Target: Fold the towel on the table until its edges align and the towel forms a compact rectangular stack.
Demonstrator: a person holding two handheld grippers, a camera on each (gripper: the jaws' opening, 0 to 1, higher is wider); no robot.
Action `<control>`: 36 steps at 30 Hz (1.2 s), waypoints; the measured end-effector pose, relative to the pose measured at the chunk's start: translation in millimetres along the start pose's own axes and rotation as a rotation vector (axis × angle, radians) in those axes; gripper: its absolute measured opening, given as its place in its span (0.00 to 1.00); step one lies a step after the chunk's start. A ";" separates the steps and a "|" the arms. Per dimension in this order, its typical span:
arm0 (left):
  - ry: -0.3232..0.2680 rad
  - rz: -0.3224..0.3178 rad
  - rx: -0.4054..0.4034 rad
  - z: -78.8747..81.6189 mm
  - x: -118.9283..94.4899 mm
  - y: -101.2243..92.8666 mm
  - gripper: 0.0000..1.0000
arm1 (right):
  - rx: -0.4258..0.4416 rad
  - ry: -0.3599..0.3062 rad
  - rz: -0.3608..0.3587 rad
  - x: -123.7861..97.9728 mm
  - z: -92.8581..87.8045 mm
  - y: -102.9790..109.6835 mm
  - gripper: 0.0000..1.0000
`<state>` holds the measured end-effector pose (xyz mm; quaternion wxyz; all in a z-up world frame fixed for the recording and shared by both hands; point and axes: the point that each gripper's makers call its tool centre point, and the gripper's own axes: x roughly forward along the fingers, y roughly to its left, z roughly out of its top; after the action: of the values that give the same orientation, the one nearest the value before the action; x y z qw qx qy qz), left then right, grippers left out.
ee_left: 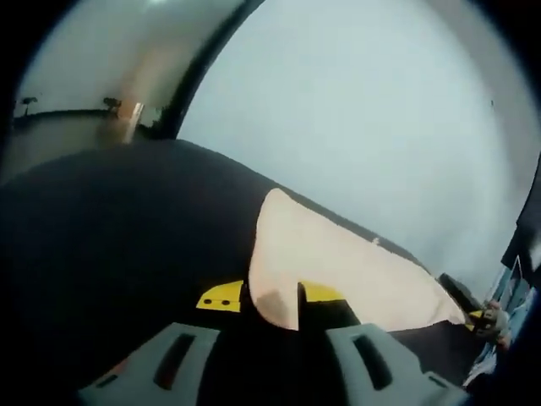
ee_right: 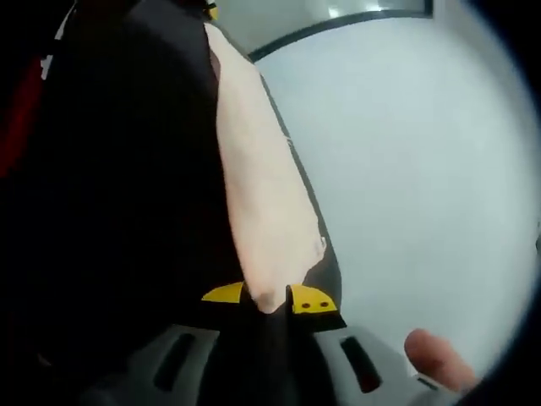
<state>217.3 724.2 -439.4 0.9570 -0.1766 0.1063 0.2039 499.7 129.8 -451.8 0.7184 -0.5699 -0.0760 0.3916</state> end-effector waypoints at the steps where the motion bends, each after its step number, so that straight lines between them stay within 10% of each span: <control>1: 0.016 -0.012 0.081 0.2 -2.9 -4.8 0.23 | -0.020 0.006 0.004 2.6 0.0 1.6 0.14; 9: 0.066 0.031 0.897 28.7 -30.6 -5.1 0.23 | -0.069 0.019 0.021 13.0 5.8 5.6 0.05; 14: 0.236 0.045 1.438 11.1 -34.7 -10.1 0.21 | -0.038 0.020 0.021 12.0 7.1 5.3 0.02; 17: 0.383 0.006 1.581 -17.4 -27.2 -4.3 0.21 | -0.018 0.016 0.015 9.5 5.0 2.2 0.01; 36: 0.512 -0.053 1.736 -42.7 -2.5 -12.2 0.09 | 0.032 0.004 -0.004 12.1 6.0 -5.3 0.01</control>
<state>214.7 696.6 -474.2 0.7050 0.5651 0.4282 -0.0156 507.1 142.0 -449.2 0.7283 -0.5591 -0.0692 0.3902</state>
